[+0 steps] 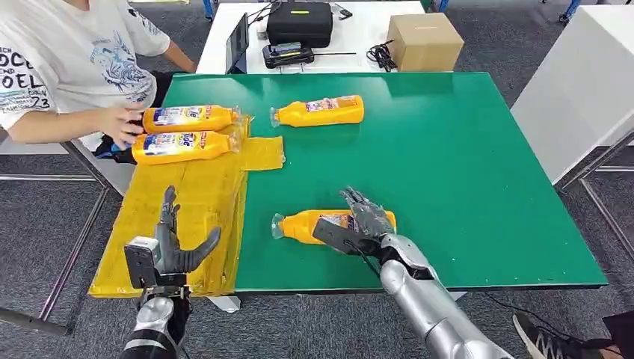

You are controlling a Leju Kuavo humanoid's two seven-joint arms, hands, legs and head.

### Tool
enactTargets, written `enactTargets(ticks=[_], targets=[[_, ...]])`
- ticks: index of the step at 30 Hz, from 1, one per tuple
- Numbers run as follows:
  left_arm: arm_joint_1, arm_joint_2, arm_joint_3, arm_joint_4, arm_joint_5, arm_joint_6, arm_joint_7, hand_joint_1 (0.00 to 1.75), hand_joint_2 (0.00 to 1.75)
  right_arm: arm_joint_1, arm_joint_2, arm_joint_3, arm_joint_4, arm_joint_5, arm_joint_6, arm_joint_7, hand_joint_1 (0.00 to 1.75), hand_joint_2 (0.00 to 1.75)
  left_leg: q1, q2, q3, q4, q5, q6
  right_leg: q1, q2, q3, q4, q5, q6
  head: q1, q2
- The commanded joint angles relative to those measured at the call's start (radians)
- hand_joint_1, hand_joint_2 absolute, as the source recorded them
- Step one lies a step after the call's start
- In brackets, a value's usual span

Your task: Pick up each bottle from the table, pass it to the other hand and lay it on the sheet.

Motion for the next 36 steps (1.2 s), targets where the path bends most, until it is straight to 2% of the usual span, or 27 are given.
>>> enactTargets(ticks=[1, 9, 16, 24, 25, 26, 27, 36], targets=[[-0.062, 0.004, -0.014, 0.111, -0.001, -0.002, 0.006, 0.00, 1.75, -0.069, -0.021, 0.076, 0.162, -0.016, 0.030, -0.011, 0.00, 1.75, 0.001, -0.001, 0.002, -0.001, 0.000, -0.001, 0.001, -0.001, 0.003, -0.001, 0.000, -0.001, 0.000, 0.000], [-0.062, 0.004, -0.014, 0.111, -0.001, -0.002, 0.006, 0.00, 1.75, -0.069, -0.021, 0.076, 0.162, -0.016, 0.030, -0.011, 0.00, 1.75, 0.001, -0.002, 0.002, 0.000, 0.000, -0.001, 0.001, -0.002, 0.004, -0.001, 0.000, -0.001, 0.000, 0.000], [-0.089, 0.004, -0.021, 0.165, 0.012, -0.017, 0.007, 0.00, 1.75, -0.159, -0.048, 0.182, 0.268, -0.035, 0.131, -0.033, 0.00, 1.75, 0.002, -0.001, 0.002, 0.000, 0.000, -0.001, 0.002, -0.002, 0.004, -0.001, 0.000, -0.002, 0.000, 0.000], [-0.107, 0.001, -0.031, 0.199, 0.030, -0.023, 0.009, 0.00, 1.75, -0.213, -0.062, 0.292, 0.343, -0.064, 0.212, -0.034, 0.00, 1.75, 0.002, -0.002, 0.005, 0.000, 0.000, -0.001, 0.002, -0.002, 0.007, -0.001, 0.001, -0.001, 0.000, 0.000], [-0.109, 0.001, -0.035, 0.203, 0.031, -0.023, 0.008, 0.00, 1.75, -0.219, -0.065, 0.306, 0.353, -0.072, 0.217, -0.035, 0.07, 1.75, 0.002, -0.002, 0.006, 0.000, 0.001, -0.001, 0.002, -0.002, 0.008, -0.002, 0.001, -0.001, 0.000, 0.000], [-0.110, 0.001, -0.035, 0.205, 0.034, -0.022, 0.009, 0.00, 1.75, -0.222, -0.067, 0.314, 0.358, -0.077, 0.212, -0.036, 1.33, 1.75, 0.001, -0.002, 0.006, 0.000, 0.000, -0.001, 0.002, -0.002, 0.008, -0.002, 0.001, -0.001, 0.000, 0.000], [-0.110, 0.001, -0.036, 0.205, 0.035, -0.021, 0.008, 0.00, 1.75, -0.223, -0.069, 0.321, 0.363, -0.084, 0.219, -0.038, 1.75, 1.75, 0.001, -0.002, 0.007, -0.001, 0.000, -0.001, 0.001, -0.001, 0.008, -0.001, 0.000, 0.000, 0.000, 0.000], [-0.104, -0.011, -0.031, 0.198, 0.059, -0.034, 0.001, 0.00, 1.75, -0.267, -0.108, 0.385, 0.338, -0.087, 0.249, -0.032, 1.75, 1.75, 0.002, -0.004, 0.007, 0.001, 0.001, -0.001, 0.002, -0.003, 0.009, -0.002, 0.001, -0.001, 0.000, 0.000]])
